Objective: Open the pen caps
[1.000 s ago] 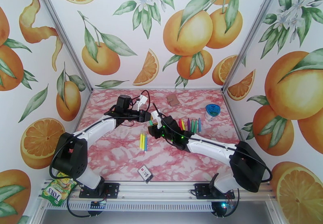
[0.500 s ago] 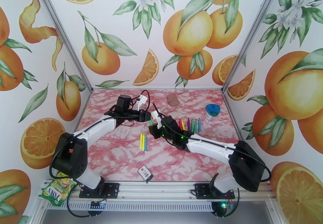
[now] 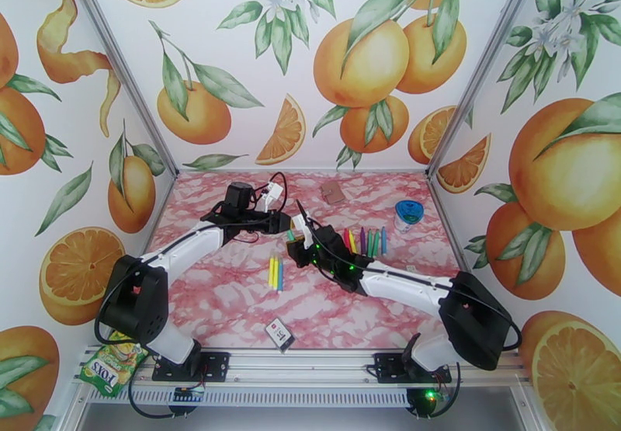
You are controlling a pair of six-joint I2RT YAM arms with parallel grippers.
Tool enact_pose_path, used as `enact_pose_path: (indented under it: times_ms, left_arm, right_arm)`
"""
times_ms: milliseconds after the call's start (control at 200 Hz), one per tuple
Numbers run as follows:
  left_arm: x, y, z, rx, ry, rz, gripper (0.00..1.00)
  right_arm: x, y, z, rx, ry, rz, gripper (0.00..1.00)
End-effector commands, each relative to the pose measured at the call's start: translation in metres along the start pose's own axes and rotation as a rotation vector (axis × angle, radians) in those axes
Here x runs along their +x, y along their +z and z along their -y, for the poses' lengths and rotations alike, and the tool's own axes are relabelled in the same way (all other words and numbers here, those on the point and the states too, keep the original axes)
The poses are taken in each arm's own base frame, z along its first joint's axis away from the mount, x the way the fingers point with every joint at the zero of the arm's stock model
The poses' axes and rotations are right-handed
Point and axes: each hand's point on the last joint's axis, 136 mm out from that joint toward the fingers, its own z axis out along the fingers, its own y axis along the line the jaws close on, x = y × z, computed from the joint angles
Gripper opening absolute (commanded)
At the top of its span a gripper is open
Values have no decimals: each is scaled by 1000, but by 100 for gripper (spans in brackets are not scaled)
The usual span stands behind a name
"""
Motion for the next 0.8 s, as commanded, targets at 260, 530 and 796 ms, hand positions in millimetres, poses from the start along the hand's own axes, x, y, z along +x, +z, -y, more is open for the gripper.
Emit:
enact_pose_path:
  times_ms: [260, 530, 796]
  left_arm:
    - [-69, -36, -16, -108, 14, 232, 0]
    - [-79, -46, -26, -136, -28, 285, 0]
    - [-87, -55, -37, -155, -74, 331, 0]
  right_arm:
    - [31, -12, 4, 11, -31, -75, 6]
    - [37, -14, 6, 18, -37, -79, 5]
    - [42, -15, 8, 22, -46, -84, 4]
